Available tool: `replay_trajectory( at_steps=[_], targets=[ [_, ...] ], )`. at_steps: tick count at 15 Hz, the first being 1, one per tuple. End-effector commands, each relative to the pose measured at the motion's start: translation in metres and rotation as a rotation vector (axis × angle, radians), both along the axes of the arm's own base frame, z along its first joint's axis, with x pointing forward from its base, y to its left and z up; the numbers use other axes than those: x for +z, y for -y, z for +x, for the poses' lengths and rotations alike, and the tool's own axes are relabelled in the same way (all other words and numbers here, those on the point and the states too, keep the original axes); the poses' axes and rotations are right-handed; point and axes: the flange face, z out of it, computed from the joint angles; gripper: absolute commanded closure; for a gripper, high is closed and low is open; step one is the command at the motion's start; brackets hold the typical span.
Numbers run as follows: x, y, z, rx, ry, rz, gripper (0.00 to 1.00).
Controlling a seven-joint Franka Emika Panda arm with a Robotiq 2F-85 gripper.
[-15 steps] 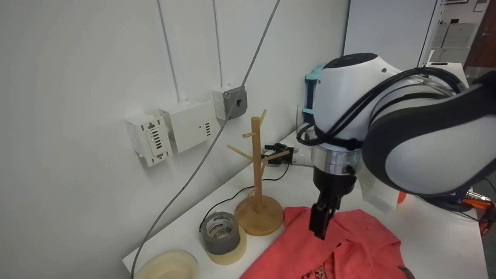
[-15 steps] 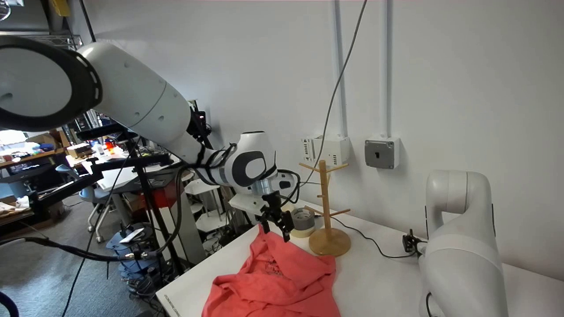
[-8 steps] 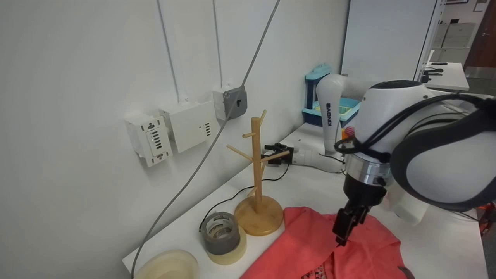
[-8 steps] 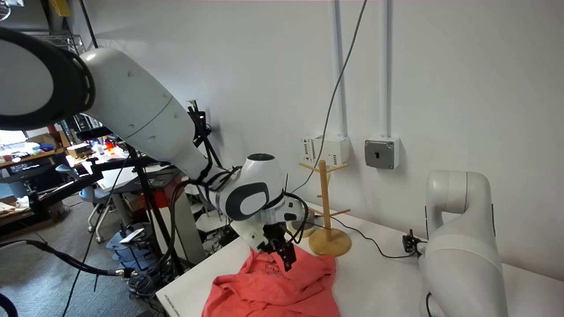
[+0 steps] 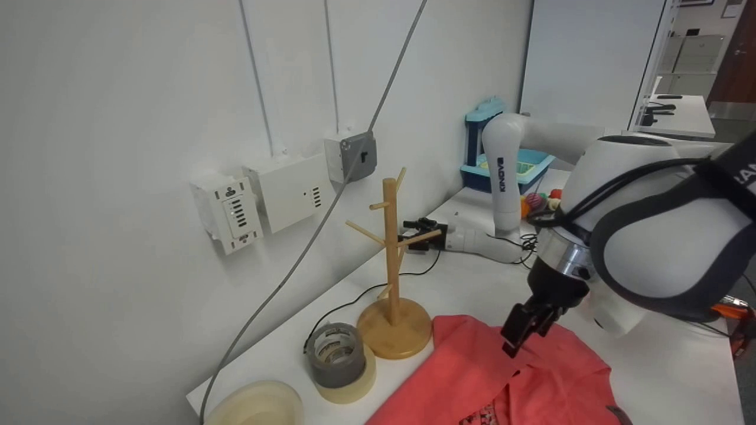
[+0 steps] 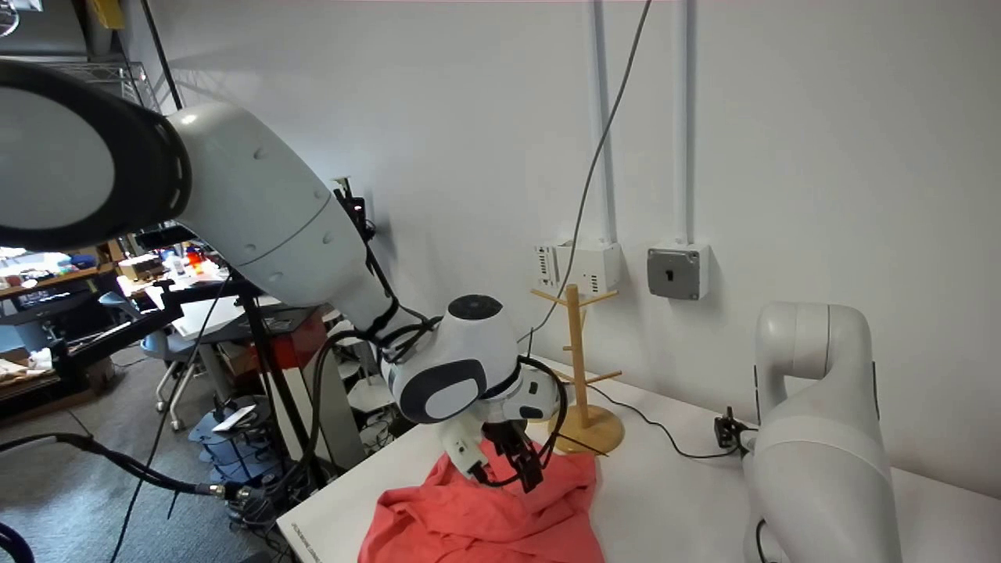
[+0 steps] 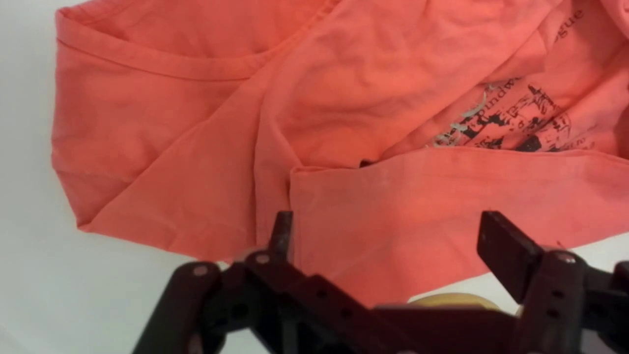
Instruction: Move the shirt away from you then unfold it
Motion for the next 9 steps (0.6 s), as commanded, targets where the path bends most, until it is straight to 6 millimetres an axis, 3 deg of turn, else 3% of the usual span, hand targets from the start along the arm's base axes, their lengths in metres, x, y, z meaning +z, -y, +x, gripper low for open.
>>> replay_trajectory(
  at_steps=[1,6,9],
  targets=[
    [-0.011,0.003,0.013,-0.005,0.016,0.048,0.07],
    [-0.028,0.016,0.027,-0.024,0.002,0.058,0.06],
    [-0.039,0.025,0.033,-0.035,-0.008,0.063,0.13]
  ],
)
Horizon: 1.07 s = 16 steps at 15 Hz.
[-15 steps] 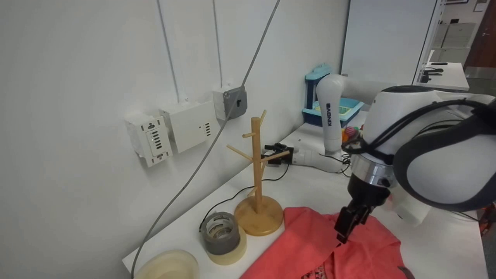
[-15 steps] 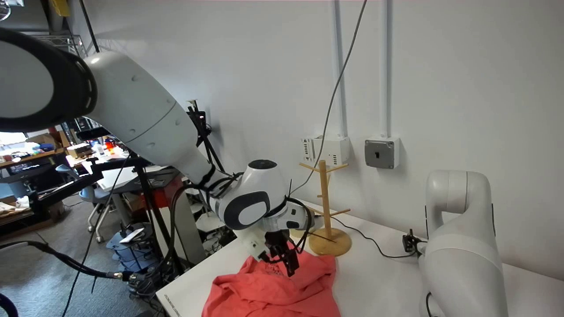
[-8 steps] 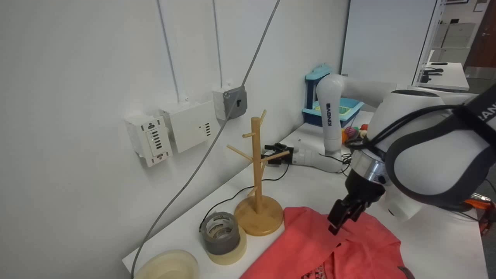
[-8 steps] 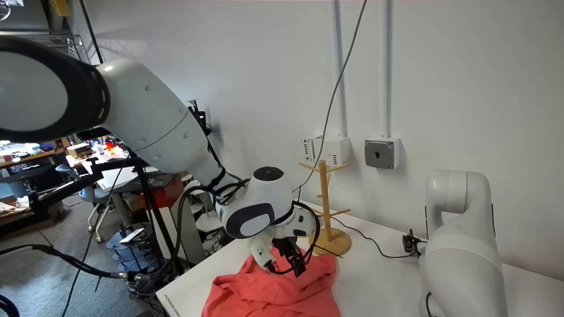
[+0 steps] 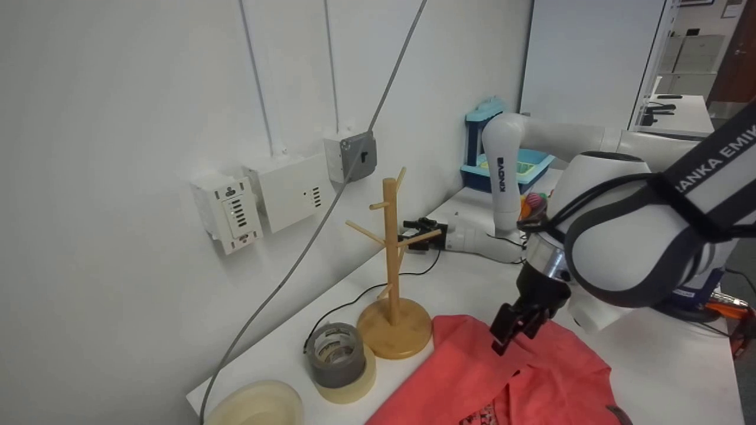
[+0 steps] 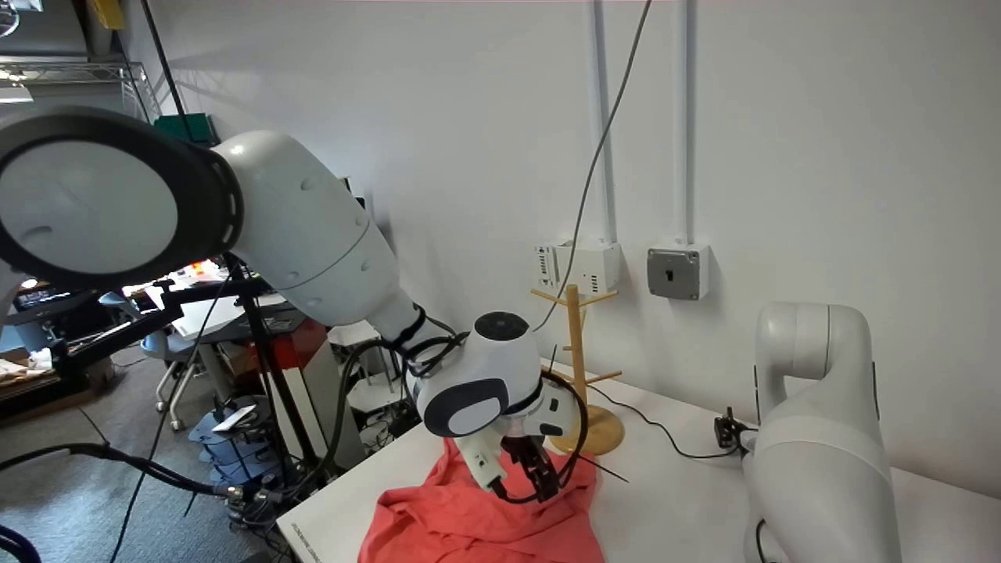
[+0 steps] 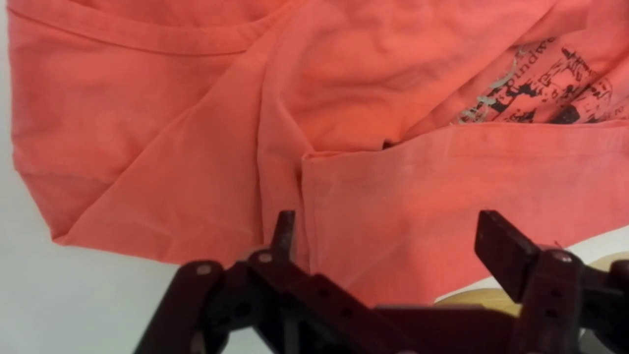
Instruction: Move the shirt away from you then unfold it
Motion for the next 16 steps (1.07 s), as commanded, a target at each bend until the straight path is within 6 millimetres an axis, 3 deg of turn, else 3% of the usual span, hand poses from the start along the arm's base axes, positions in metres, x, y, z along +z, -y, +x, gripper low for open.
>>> replay_trajectory(
  at_steps=[1,4,6,7,8,14,16],
  targets=[
    [-0.015,0.011,0.012,0.003,0.000,0.023,0.14],
    [-0.026,0.013,0.014,0.002,-0.014,0.032,0.34],
    [-0.031,0.013,0.015,0.001,-0.021,0.038,0.33],
    [-0.033,0.013,0.016,0.000,-0.023,0.042,0.47],
    [-0.035,0.013,0.016,0.000,-0.025,0.045,0.50],
    [-0.037,0.008,0.016,0.013,-0.028,0.044,0.98],
    [-0.034,0.006,0.015,0.017,-0.022,0.028,1.00]
  ],
)
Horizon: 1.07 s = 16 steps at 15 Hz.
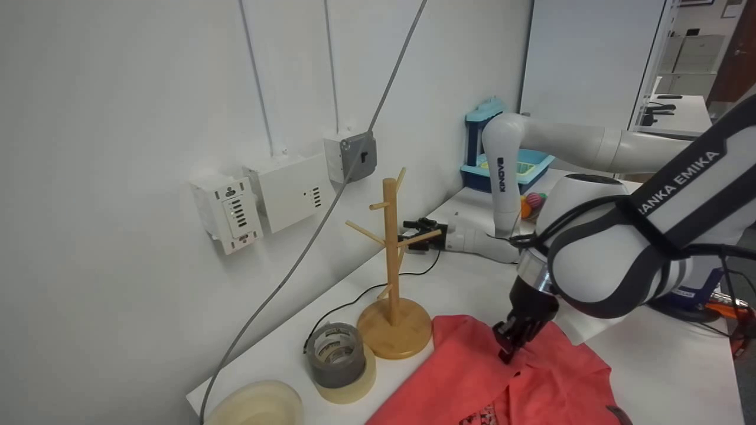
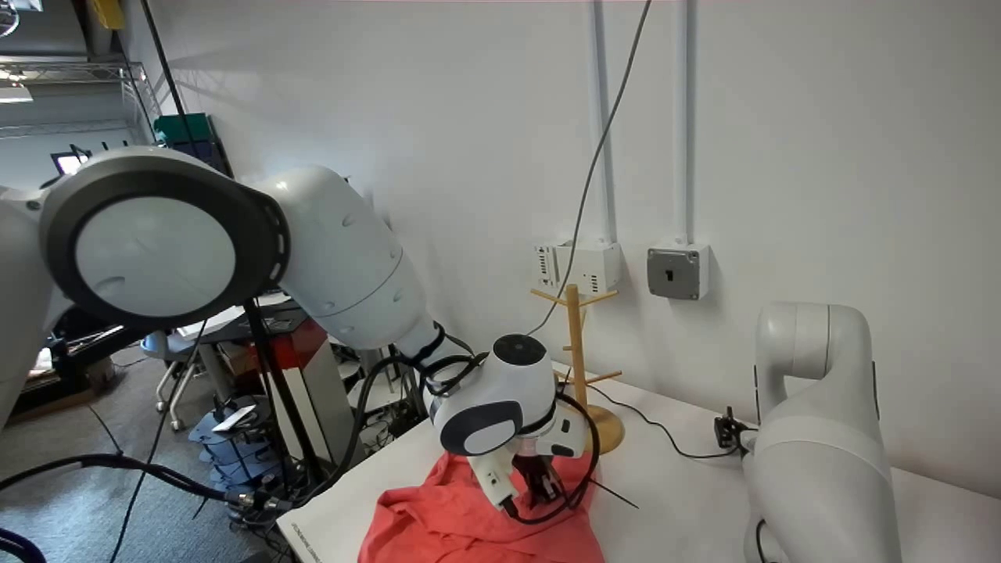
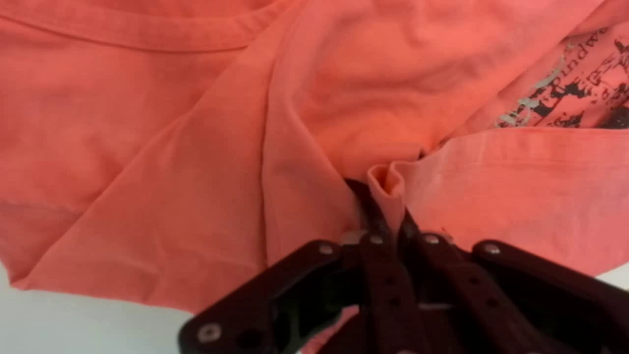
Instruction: Move the shirt away from you then unfold it
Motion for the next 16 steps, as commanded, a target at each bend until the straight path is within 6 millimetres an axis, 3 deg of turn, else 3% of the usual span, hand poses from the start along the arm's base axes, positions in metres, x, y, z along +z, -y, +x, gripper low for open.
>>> replay_trajectory(
  at_steps=[1,4,9,13,16],
  targets=[
    [0.006,-0.003,0.004,0.028,0.010,-0.007,1.00],
    [0.018,-0.019,0.006,0.056,0.012,-0.015,0.99],
    [0.058,-0.075,0.020,0.137,0.002,-0.013,0.99],
    [0.100,-0.117,0.048,0.201,0.146,-0.067,0.99],
    [0.125,-0.131,0.072,0.179,0.302,-0.098,0.99]
  ],
)
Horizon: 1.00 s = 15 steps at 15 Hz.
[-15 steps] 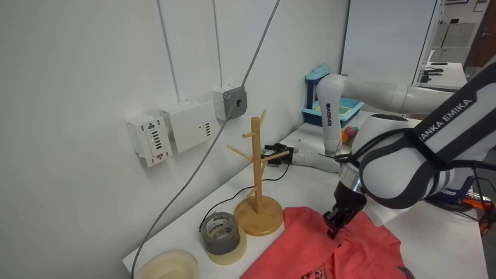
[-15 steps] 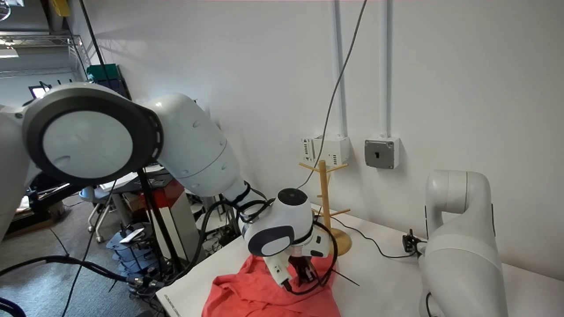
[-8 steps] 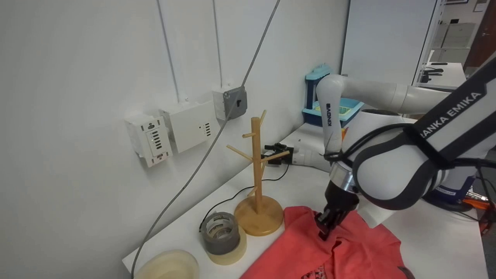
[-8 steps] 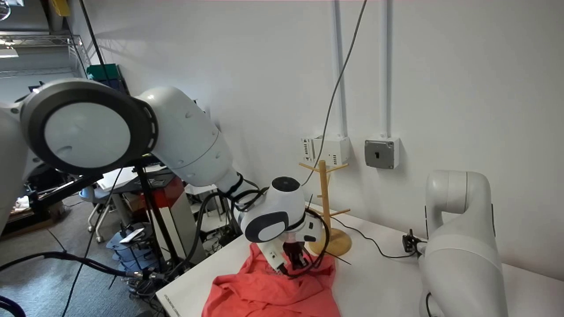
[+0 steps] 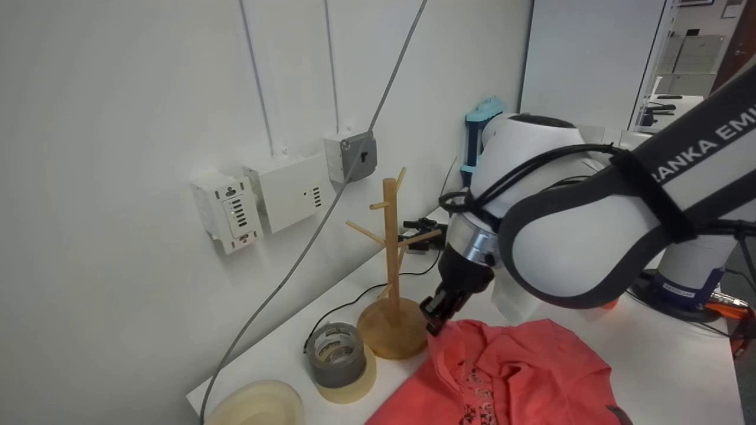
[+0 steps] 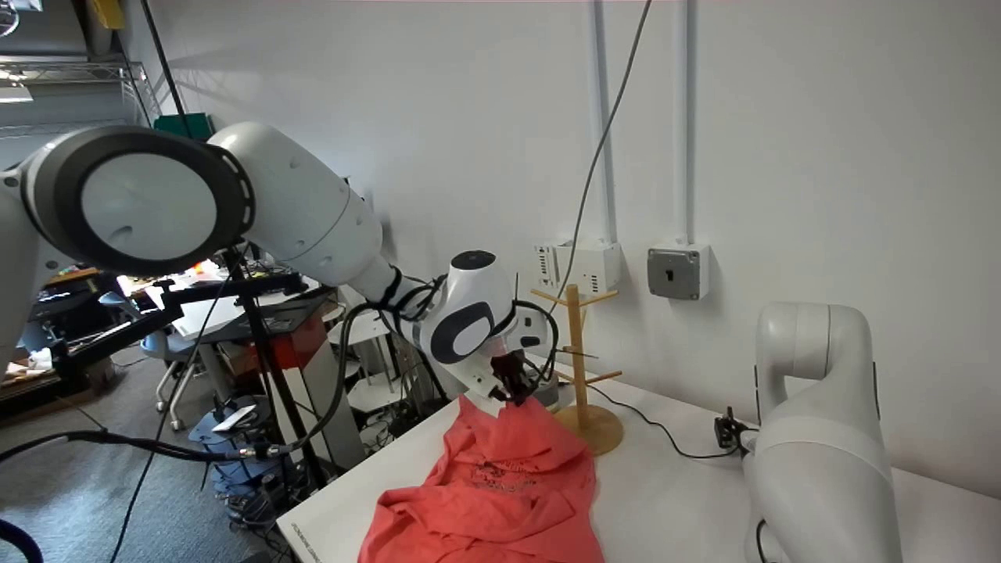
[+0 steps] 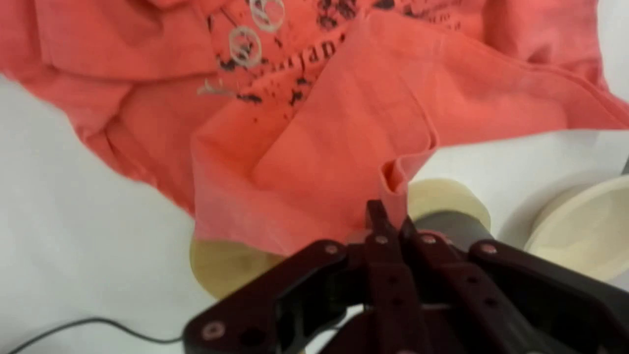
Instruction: Move the shirt away from you then unfold it
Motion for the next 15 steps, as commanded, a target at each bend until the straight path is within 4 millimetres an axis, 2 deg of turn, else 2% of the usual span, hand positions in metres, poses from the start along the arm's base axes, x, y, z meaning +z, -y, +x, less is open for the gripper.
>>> replay_trajectory(
  at_steps=[1,5,11,12,13,15],
  targets=[
    [0.026,-0.007,0.030,-0.050,0.170,-0.008,0.99],
    [0.040,-0.002,0.049,-0.141,0.294,0.028,0.99],
    [0.038,0.010,0.060,-0.210,0.373,0.030,0.99],
    [0.036,0.010,0.059,-0.211,0.371,0.026,0.81],
    [0.034,0.011,0.059,-0.207,0.369,0.016,0.70],
    [0.031,0.011,0.057,-0.199,0.361,0.003,0.55]
  ],
)
